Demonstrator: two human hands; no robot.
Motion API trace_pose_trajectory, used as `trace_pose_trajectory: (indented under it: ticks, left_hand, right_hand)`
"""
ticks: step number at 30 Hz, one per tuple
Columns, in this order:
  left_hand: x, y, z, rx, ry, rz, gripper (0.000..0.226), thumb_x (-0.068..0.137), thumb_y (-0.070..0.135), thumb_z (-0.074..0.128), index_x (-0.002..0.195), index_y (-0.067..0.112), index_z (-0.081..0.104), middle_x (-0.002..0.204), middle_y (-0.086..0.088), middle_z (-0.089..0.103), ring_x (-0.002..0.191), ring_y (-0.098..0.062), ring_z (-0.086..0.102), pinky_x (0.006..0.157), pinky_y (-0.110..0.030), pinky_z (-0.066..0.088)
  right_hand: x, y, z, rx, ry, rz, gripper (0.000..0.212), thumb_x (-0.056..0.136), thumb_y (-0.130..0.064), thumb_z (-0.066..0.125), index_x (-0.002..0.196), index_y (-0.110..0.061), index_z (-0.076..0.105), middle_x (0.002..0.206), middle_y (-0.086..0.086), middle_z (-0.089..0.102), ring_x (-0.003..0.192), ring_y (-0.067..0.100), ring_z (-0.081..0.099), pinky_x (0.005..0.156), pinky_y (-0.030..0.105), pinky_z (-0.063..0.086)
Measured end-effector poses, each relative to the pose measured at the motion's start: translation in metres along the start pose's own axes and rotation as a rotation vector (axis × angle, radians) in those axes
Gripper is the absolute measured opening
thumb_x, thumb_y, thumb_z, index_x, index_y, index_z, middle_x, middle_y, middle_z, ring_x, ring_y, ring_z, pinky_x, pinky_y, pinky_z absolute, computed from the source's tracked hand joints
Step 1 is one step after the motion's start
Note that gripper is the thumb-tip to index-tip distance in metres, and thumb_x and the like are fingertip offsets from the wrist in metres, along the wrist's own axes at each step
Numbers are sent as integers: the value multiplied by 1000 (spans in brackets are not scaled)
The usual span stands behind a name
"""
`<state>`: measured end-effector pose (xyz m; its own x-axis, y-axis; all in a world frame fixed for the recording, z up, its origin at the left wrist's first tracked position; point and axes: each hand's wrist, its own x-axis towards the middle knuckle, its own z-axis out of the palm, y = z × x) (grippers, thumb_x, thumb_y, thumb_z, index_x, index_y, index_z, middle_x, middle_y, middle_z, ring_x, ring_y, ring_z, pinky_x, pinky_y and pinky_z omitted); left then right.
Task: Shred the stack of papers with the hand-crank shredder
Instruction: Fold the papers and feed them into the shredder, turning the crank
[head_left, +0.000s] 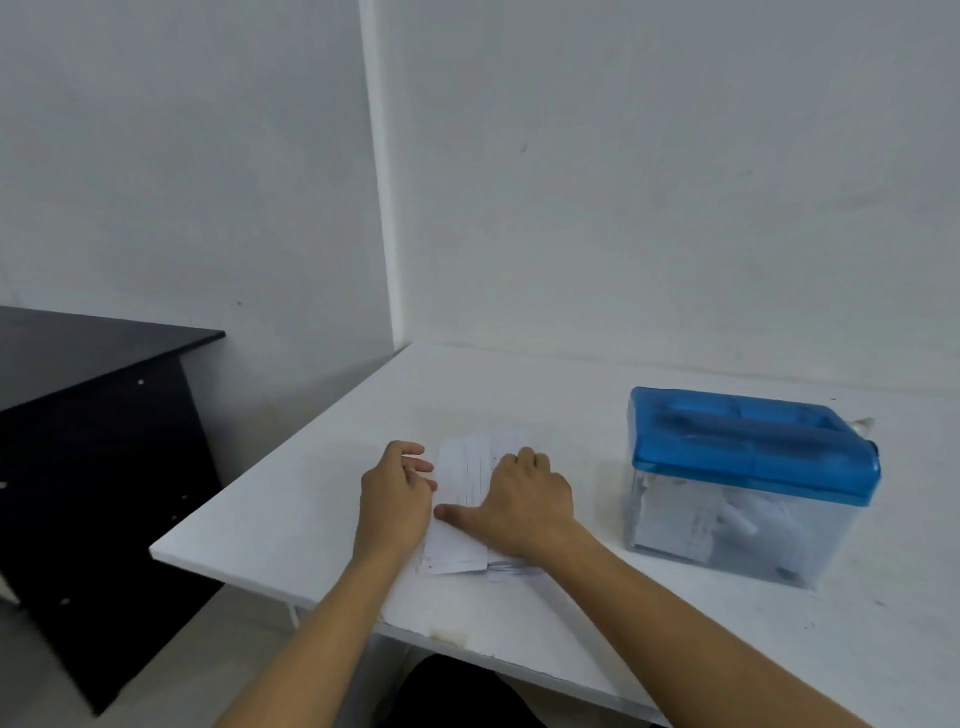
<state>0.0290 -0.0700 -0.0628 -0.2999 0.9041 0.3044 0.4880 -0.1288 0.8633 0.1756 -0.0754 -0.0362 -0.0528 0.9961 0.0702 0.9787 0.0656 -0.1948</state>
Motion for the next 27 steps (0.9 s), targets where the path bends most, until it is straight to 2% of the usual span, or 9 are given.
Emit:
trace_pose_trajectory:
  ticks: [2,5,9,11,14,17,20,23,27]
  left_hand:
    - [1,1,1,-18,10,2,32,97,-5,36,110,14,58,100,-1,67,82,-9,69,70,-17,49]
    - [2,1,1,-21,15,5,31,96,-6,37,108,13,59,98,0,66,84,-12,69,70,-17,48]
    - [-1,0,1,41,-23,31,25,97,1,46,109,20,57,103,2,65,88,-6,61,74,-22,48]
    - [0,-2,2,111,-74,56,20,99,11,51,113,24,56,109,5,62,91,-6,58,74,-21,44]
    - [0,-3,8,330,-170,136,27,99,29,54,126,24,56,123,9,53,114,-12,49,88,-27,44]
    - [-3,-1,12,531,-212,208,44,99,48,49,135,24,55,131,7,47,125,-15,41,100,-31,41]
    - [-5,3,15,667,-220,201,65,93,68,44,141,24,48,137,4,43,129,-18,37,104,-32,35]
    - [-6,6,15,772,-209,149,85,80,87,37,135,23,49,137,1,42,128,-21,36,104,-34,33]
    - [-2,4,13,718,-225,106,93,75,89,44,142,25,48,138,3,42,131,-21,34,107,-35,32]
  right_hand:
    - [2,1,5,18,8,22,95,73,-88,48,127,-10,51,128,9,51,119,29,47,95,41,43]
    - [4,5,3,117,-32,49,68,78,-78,58,104,-15,52,123,8,52,118,29,46,94,41,42]
    - [9,19,-3,411,-76,61,38,87,-51,66,78,-19,47,88,1,54,87,22,52,64,28,41]
    - [10,27,-10,602,-58,78,26,91,-40,66,87,-16,57,89,0,60,82,20,57,57,23,42]
    - [8,37,-17,794,-12,152,33,93,-36,67,111,-9,63,109,4,67,98,23,64,72,27,51]
    - [8,43,-14,854,-15,215,36,92,-39,68,111,-10,59,110,4,65,97,24,63,70,29,51]
    - [8,45,-9,895,1,230,40,91,-40,69,116,-10,61,111,5,68,98,23,65,78,32,56]
    - [5,45,-9,943,1,208,35,93,-36,67,119,-13,64,113,3,69,100,22,66,81,33,57]
    - [4,46,-11,1076,-38,229,33,95,-30,64,124,-16,64,116,4,70,102,24,68,90,42,58]
